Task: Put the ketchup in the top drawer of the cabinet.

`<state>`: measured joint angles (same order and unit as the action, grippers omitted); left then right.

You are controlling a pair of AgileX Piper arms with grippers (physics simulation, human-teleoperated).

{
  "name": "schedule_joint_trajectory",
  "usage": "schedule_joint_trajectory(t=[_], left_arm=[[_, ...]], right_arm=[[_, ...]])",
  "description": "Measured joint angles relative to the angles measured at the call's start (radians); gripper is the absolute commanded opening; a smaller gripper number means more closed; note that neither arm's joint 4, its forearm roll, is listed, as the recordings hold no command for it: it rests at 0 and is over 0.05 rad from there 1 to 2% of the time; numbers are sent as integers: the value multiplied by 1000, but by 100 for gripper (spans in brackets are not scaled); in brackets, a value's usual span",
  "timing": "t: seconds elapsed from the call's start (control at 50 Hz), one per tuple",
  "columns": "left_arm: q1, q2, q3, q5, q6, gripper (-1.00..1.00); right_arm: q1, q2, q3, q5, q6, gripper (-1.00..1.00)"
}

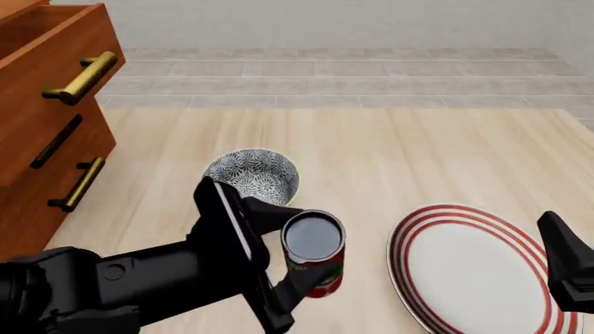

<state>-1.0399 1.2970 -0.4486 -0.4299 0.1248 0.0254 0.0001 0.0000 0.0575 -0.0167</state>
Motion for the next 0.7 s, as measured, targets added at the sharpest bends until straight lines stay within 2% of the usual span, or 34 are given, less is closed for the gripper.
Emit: schedule_joint_trajectory(t=[0.3, 0.7], left_arm=[[25, -224, -47, 223, -23, -100], [150, -565, -215, 668, -72, -100]], right_arm=[[0, 0, 0, 0, 0, 100], [0, 0, 0, 0, 0, 100]])
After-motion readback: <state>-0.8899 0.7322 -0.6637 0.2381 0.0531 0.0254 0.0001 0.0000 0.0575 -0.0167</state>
